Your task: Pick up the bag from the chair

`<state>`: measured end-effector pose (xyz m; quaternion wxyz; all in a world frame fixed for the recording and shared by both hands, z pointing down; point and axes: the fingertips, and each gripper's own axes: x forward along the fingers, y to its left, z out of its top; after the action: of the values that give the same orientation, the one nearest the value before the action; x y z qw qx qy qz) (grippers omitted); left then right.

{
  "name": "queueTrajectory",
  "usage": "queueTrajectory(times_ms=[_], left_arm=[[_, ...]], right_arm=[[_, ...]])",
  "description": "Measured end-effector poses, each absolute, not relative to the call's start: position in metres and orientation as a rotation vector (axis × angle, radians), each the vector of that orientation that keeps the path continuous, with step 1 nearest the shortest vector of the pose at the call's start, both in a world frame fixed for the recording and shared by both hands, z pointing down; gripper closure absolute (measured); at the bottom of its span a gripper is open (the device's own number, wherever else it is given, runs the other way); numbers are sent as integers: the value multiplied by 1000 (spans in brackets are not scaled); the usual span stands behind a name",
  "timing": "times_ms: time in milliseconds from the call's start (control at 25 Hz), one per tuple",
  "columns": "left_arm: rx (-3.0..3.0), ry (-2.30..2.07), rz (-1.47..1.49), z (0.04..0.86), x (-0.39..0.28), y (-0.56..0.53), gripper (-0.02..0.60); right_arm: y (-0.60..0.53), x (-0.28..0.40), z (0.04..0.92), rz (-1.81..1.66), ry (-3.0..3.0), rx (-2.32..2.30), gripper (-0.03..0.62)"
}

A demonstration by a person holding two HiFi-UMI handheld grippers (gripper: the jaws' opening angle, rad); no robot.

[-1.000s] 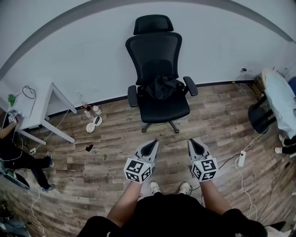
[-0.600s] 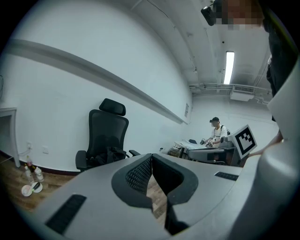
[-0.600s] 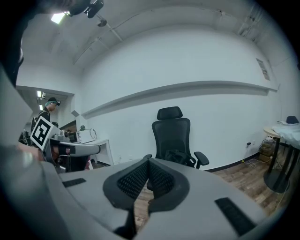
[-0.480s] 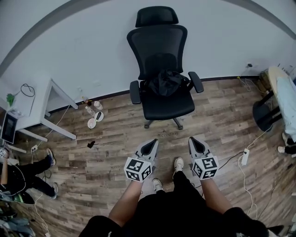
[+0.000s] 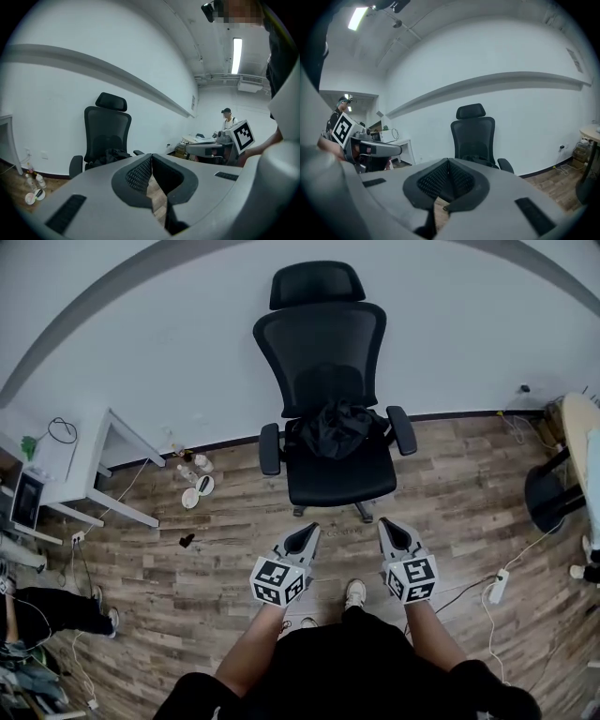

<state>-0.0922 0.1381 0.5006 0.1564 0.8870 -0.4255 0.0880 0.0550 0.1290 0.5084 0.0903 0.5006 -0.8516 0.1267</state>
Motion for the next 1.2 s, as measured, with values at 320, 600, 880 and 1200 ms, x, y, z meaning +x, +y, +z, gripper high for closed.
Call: queueTrajectory(times_ms=[320, 600, 880, 1200], left_arm=[[2559, -1222, 307, 500, -47, 103, 558], [2542, -1230, 308, 510, -39, 59, 559], [2510, -1241, 283, 522, -50, -6, 558], [2480, -1194, 290, 537, -69, -95, 558]], right_arm=[[93, 103, 529, 480, -2514, 1488, 574], [46, 99, 528, 416, -2539, 1399, 573], [-22, 86, 534, 404, -2529, 1355, 572], [-106, 51, 557, 488, -2506, 1242, 572]])
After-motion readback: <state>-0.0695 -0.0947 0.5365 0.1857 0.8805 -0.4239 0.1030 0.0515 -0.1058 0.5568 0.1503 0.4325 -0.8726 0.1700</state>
